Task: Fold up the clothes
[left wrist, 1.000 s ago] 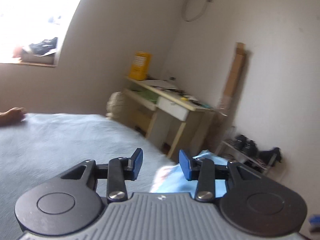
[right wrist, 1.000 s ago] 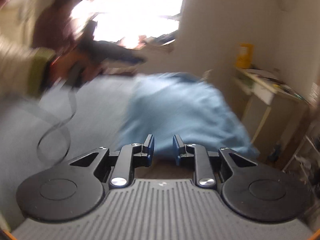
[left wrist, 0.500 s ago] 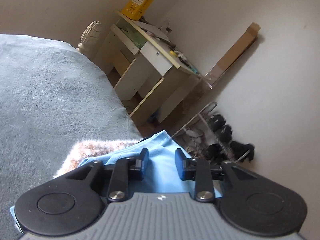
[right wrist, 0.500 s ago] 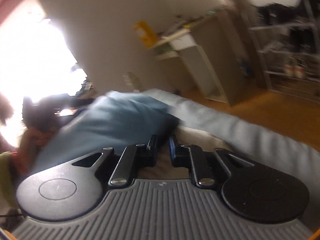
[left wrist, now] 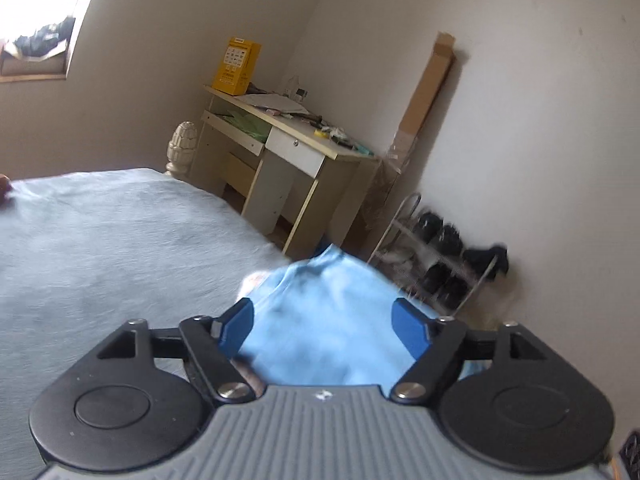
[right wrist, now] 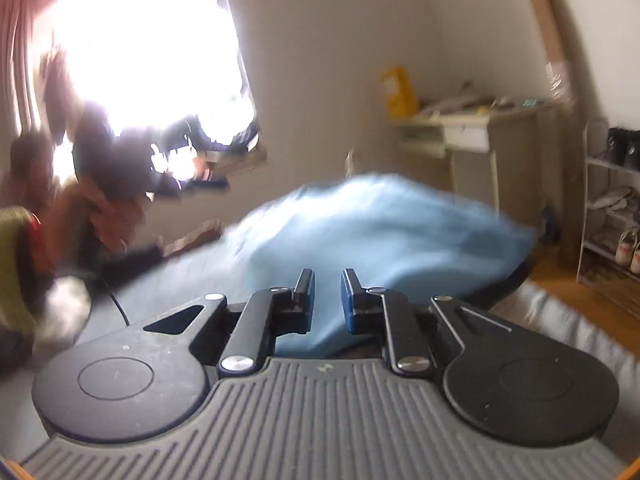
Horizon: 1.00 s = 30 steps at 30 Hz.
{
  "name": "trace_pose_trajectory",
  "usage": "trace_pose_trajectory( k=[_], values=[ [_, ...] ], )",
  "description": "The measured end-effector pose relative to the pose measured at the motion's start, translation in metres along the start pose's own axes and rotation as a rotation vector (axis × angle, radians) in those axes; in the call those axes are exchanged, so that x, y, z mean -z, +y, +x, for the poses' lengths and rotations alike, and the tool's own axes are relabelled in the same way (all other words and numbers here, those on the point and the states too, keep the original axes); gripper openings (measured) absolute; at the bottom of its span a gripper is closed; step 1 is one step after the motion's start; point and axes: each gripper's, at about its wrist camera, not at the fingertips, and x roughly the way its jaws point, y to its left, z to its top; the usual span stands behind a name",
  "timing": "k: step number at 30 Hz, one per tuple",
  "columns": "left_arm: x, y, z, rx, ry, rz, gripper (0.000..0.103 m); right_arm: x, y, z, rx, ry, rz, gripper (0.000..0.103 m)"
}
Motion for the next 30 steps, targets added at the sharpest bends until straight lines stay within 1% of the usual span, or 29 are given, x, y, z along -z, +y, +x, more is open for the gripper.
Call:
trace_pose_trajectory(
  k=[4,6,7,9,10,11,12,13,15,16,18,20,21,23,25,27,28,29,30],
  values=[
    [0.042,0.01,-0.072,-0.033,-0.036,0.108,0.094,0.029,0.042,-0.004,0.101,0.124,-0.049,0.015],
    [0.064,0.007,-0.105,-0.06,-0.065,0.171,0.096,0.039,0.067,-0.017,0.11,0.146,-0.088,0.016],
    [0.075,0.005,-0.118,-0.072,-0.077,0.196,0.099,0.041,0.078,-0.024,0.097,0.153,-0.088,0.018],
    [0.095,0.001,-0.144,-0.092,-0.094,0.207,0.101,0.038,0.099,-0.033,0.076,0.166,-0.066,0.034],
    [0.103,-0.003,-0.156,-0.101,-0.098,0.201,0.102,0.033,0.11,-0.034,0.081,0.168,-0.047,0.039],
    [0.11,-0.006,-0.167,-0.111,-0.101,0.186,0.102,0.028,0.119,-0.036,0.09,0.17,-0.026,0.05],
    [0.117,-0.01,-0.176,-0.126,-0.103,0.166,0.103,0.024,0.127,-0.038,0.105,0.172,0.001,0.059],
    [0.124,-0.014,-0.185,-0.141,-0.099,0.153,0.103,0.019,0.135,-0.04,0.12,0.173,0.028,0.062],
    [0.137,-0.021,-0.203,-0.176,-0.085,0.134,0.103,0.016,0.148,-0.043,0.152,0.172,0.078,0.075],
    [0.142,-0.025,-0.209,-0.195,-0.073,0.136,0.103,0.017,0.155,-0.047,0.174,0.159,0.094,0.078],
    [0.151,-0.035,-0.224,-0.242,-0.052,0.152,0.103,0.025,0.168,-0.054,0.222,0.124,0.077,0.084],
    [0.157,-0.042,-0.235,-0.305,-0.046,0.146,0.103,0.033,0.178,-0.06,0.263,0.112,0.055,0.085],
    [0.159,-0.047,-0.239,-0.339,-0.038,0.134,0.103,0.036,0.181,-0.062,0.282,0.115,0.05,0.086],
    [0.162,-0.053,-0.242,-0.383,-0.011,0.115,0.103,0.038,0.184,-0.065,0.32,0.133,0.056,0.086],
    [0.165,-0.057,-0.248,-0.41,0.011,0.081,0.103,0.04,0.185,-0.068,0.382,0.143,0.066,0.086],
    [0.168,-0.063,-0.251,-0.415,0.028,0.08,0.103,0.044,0.186,-0.073,0.416,0.134,0.069,0.088],
    [0.17,-0.068,-0.251,-0.429,0.03,0.092,0.103,0.047,0.187,-0.075,0.429,0.13,0.065,0.091],
    [0.172,-0.072,-0.252,-0.45,0.029,0.104,0.103,0.051,0.188,-0.077,0.434,0.13,0.052,0.098],
    [0.175,-0.078,-0.252,-0.472,0.027,0.118,0.103,0.054,0.19,-0.078,0.44,0.135,0.04,0.101]
  ],
)
